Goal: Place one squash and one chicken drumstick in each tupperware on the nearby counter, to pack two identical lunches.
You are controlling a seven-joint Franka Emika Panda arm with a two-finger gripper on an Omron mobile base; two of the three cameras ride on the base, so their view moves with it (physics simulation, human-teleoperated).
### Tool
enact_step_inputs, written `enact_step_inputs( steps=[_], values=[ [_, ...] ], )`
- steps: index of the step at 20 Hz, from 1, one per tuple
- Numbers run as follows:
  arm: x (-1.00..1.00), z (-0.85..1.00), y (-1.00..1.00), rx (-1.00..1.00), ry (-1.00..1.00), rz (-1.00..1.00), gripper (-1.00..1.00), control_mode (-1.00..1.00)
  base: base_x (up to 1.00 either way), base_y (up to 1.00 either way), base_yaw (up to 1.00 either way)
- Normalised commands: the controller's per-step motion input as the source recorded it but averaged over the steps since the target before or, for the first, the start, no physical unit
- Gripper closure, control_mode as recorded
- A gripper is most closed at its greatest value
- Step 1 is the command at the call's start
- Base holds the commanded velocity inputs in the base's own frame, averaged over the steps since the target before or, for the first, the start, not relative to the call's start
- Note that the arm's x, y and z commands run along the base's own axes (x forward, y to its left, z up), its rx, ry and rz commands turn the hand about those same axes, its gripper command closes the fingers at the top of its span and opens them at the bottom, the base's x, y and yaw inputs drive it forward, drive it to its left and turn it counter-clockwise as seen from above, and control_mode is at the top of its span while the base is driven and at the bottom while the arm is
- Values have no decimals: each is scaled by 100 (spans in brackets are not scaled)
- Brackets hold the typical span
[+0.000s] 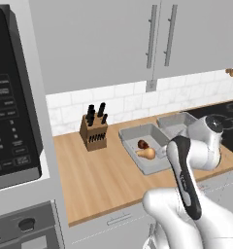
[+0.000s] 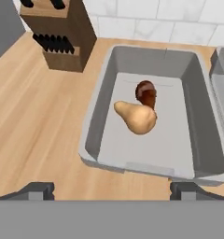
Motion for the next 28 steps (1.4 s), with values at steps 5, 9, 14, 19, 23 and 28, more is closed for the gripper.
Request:
enact_step_inputs(
  steps=[5,9,14,19,23,28],
  values=[
    [-64,78,1,0,0,-10,-100,-100,0,0,0],
    [-79,41,0,0,-7,-11,-100,-100,0,0,0],
    [-80,-12,0,0,-21,-10,-100,100,-20,0,-2],
    [0,0,0,0,0,0,-100,100,-100,19,-6],
    [0,0,0,0,0,0,-100,100,-100,27,17],
    [0,0,0,0,0,0,-100,100,-100,65,37]
  ],
)
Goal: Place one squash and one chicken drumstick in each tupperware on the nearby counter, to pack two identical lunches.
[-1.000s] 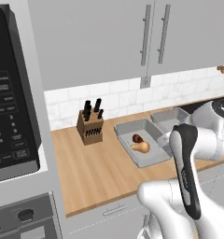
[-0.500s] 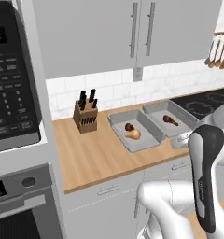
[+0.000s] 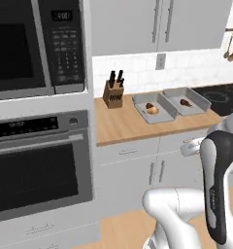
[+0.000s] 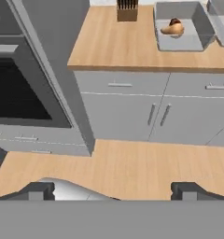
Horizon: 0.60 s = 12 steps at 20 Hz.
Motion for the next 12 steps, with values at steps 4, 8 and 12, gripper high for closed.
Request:
enact_step_inputs(
  steps=[4,8,12],
  values=[
    [0,0,0,0,0,0,-100,100,-100,75,48],
    [0,0,0,0,0,0,-100,100,-88,89,45],
    [0,0,0,0,0,0,-100,100,-65,100,43]
  ],
)
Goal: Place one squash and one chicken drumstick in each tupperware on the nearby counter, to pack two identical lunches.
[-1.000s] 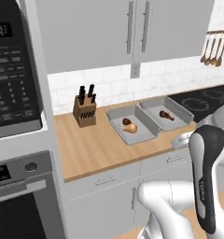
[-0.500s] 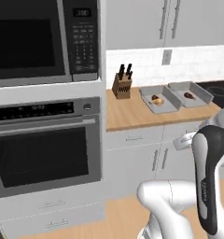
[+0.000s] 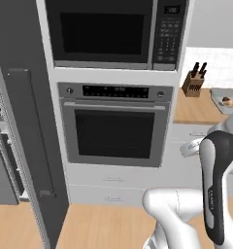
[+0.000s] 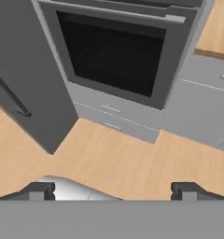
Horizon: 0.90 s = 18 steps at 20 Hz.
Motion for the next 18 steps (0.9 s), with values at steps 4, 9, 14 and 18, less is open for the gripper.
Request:
enact_step_inputs(
  steps=[4,9,14,18],
  values=[
    [0,0,0,0,0,0,-100,100,-26,100,38],
    [0,0,0,0,0,0,-100,100,-19,100,47],
    [0,0,0,0,0,0,-100,100,-4,100,47],
    [0,0,0,0,0,0,-100,100,16,100,31]
  ],
)
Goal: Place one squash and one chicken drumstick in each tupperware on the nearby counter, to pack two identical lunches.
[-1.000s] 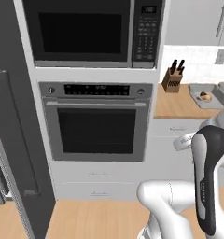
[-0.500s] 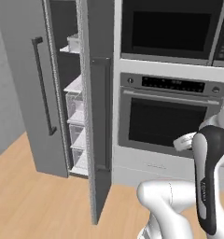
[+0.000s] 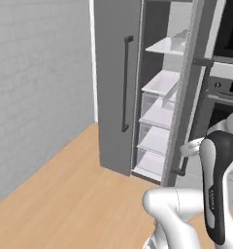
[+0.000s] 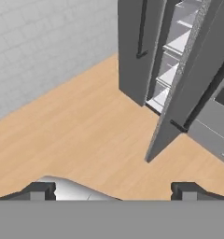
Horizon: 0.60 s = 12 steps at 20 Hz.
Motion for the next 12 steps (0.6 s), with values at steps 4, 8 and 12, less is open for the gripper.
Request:
enact_step_inputs(
  steps=[4,8,12],
  values=[
    [0,0,0,0,0,0,-100,100,60,100,13],
    [0,0,0,0,0,0,-100,100,87,100,-11],
    [0,0,0,0,0,0,-100,100,86,52,-45]
  ],
)
